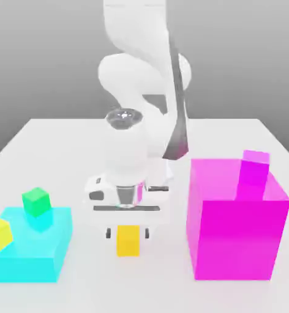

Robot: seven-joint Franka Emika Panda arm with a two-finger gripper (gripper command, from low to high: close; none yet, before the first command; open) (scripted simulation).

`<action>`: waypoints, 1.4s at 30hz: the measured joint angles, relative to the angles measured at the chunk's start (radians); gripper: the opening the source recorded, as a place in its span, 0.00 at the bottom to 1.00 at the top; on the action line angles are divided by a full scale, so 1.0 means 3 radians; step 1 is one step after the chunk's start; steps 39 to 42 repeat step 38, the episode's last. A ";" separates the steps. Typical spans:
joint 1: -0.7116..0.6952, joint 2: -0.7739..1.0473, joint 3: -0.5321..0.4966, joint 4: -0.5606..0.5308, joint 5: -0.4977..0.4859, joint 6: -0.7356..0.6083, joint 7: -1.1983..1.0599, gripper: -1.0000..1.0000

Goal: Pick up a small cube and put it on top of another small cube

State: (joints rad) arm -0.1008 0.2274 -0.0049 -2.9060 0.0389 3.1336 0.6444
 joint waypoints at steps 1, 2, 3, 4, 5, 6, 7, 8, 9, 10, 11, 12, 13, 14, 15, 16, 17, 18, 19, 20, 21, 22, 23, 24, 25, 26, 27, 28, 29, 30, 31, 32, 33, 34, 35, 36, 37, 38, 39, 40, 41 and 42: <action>0.0000 0.0000 0.0000 0.0000 -0.0001 0.0000 0.0001 0.00; -0.0001 0.0000 0.0000 0.0000 -0.0004 -0.0001 0.0004 0.00; -0.0002 0.0000 0.0000 0.0000 -0.0007 -0.0001 0.0007 0.00; -0.0002 0.0000 0.0001 0.0000 -0.0010 -0.0001 0.0010 0.00; -0.0014 0.0040 0.0012 0.0007 -0.0012 0.0032 0.0010 0.00; -0.0007 0.0001 0.0004 0.0000 -0.0016 0.0000 0.0014 0.00; 0.0001 -0.0080 -0.0007 -0.0014 -0.0030 -0.0067 0.0026 0.00; 0.0023 -0.0180 -0.0033 -0.0031 -0.0048 -0.0150 0.0041 0.00; 0.0038 -0.0290 -0.0054 -0.0050 -0.0074 -0.0241 0.0060 0.00; 0.0042 -0.0406 -0.0065 -0.0070 -0.0102 -0.0336 0.0081 0.00; 0.0040 -0.0524 -0.0069 -0.0090 -0.0124 -0.0434 0.0097 0.00; 0.0037 -0.0643 -0.0074 -0.0111 -0.0140 -0.0533 0.0107 0.00; 0.0058 -0.0763 -0.0097 -0.0132 -0.0151 -0.0632 0.0112 0.00; 0.0057 -0.0883 -0.0100 -0.0153 -0.0159 -0.0731 0.0116 0.00; -0.0005 -0.0977 -0.0136 -0.0140 -0.0191 -0.0836 0.0137 0.00; -0.0071 -0.1059 -0.0171 -0.0113 -0.0230 -0.0942 0.0163 0.00; -0.0145 -0.1136 -0.0220 -0.0078 -0.0272 -0.1049 0.0191 0.00; -0.0225 -0.1209 -0.0273 -0.0039 -0.0312 -0.1156 0.0218 0.00; -0.0310 -0.1280 -0.0327 0.0002 -0.0350 -0.1264 0.0243 0.00; -0.0389 -0.1350 -0.0390 0.0044 -0.0389 -0.1369 0.0271 0.00; -0.0474 -0.1419 -0.0447 0.0087 -0.0418 -0.1478 0.0290 0.00; -0.0562 -0.1487 -0.0502 0.0129 -0.0449 -0.1585 0.0309 0.00; -0.0650 -0.1553 -0.0557 0.0171 -0.0476 -0.1691 0.0327 0.00; -0.0739 -0.1619 -0.0612 0.0214 -0.0502 -0.1796 0.0343 0.00; -0.0828 -0.1683 -0.0667 0.0256 -0.0525 -0.1901 0.0357 0.00; -0.0918 -0.1745 -0.0722 0.0297 -0.0547 -0.2004 0.0370 0.00; -0.1009 -0.1805 -0.0778 0.0339 -0.0568 -0.2108 0.0381 0.00; -0.1098 -0.1861 -0.0833 0.0380 -0.0587 -0.2206 0.0391 0.00; -0.1193 -0.1920 -0.0890 0.0422 -0.0606 -0.2312 0.0401 0.00; -0.1234 -0.1896 -0.0928 0.0433 -0.0602 -0.2302 0.0395 0.00; -0.1247 -0.1827 -0.0954 0.0426 -0.0585 -0.2229 0.0380 0.00; -0.1246 -0.1735 -0.0975 0.0411 -0.0563 -0.2124 0.0363 0.00; -0.1241 -0.1632 -0.0991 0.0391 -0.0540 -0.2002 0.0344 0.00; -0.1234 -0.1523 -0.1005 0.0368 -0.0517 -0.1873 0.0325 0.00; -0.1227 -0.1412 -0.1018 0.0345 -0.0496 -0.1740 0.0307 0.00; -0.1222 -0.1349 -0.1026 0.0332 -0.0486 -0.1663 0.0297 1.00; -0.1222 -0.1349 -0.1026 0.0332 -0.0485 -0.1663 0.0297 1.00; -0.1222 -0.1349 -0.1026 0.0332 -0.0485 -0.1663 0.0297 1.00; -0.1222 -0.1349 -0.1026 0.0332 -0.0485 -0.1663 0.0297 1.00; -0.1222 -0.1349 -0.1026 0.0332 -0.0485 -0.1663 0.0297 1.00; -0.1222 -0.1349 -0.1026 0.0332 -0.0485 -0.1663 0.0297 1.00; -0.1222 -0.1349 -0.1026 0.0332 -0.0485 -0.1663 0.0297 1.00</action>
